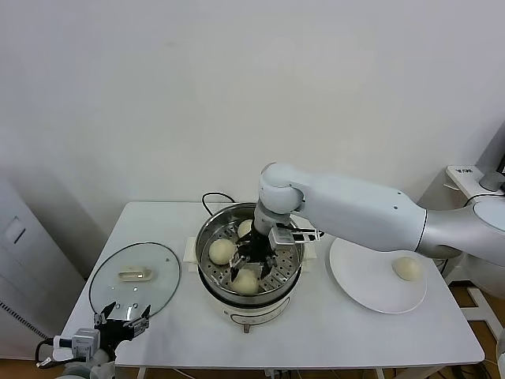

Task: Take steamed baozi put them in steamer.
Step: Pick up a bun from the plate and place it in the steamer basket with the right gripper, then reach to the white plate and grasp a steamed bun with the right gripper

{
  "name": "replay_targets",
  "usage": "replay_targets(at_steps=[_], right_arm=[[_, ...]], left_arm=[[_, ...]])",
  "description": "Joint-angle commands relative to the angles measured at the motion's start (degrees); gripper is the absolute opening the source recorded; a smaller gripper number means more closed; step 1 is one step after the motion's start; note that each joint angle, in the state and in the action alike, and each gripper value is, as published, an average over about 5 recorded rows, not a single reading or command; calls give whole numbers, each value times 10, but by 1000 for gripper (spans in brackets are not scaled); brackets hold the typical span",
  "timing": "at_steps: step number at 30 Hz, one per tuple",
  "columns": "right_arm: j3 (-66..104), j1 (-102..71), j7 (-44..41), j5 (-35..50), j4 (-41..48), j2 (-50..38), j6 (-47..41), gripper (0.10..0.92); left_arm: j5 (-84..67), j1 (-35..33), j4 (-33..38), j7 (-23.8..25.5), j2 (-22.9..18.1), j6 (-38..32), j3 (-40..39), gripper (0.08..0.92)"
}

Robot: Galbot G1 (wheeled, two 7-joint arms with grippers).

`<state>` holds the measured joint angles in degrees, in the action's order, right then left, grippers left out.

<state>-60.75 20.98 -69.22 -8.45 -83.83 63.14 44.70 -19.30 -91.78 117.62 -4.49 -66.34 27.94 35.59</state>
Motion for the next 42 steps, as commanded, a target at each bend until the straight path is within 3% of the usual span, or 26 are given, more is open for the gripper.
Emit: replay_targets(at_steps=[1,5,16,23,30,42], right_arm=[[35,9,-2,-9,21,-1,-9,795],[77,38,-10,14,63,-21,-51,821],[38,95,-53,151,187,-157,-266,823],[17,78,-78,171,253,-231,-321,823],[30,29,-87,132,301,-263,-310,823],[167,-119,-70,-8,385,-249,-270,823]], left_arm=[[-1,0,1,0,1,0,1,823],[-2,0,3,0,3,0,1,823],[-4,0,7,0,9,1,3,823],[-5,0,10,0,11,1,4,823],[-6,0,10,0,13,1,5,823],[-6,2,10,0,12,4,4,823]])
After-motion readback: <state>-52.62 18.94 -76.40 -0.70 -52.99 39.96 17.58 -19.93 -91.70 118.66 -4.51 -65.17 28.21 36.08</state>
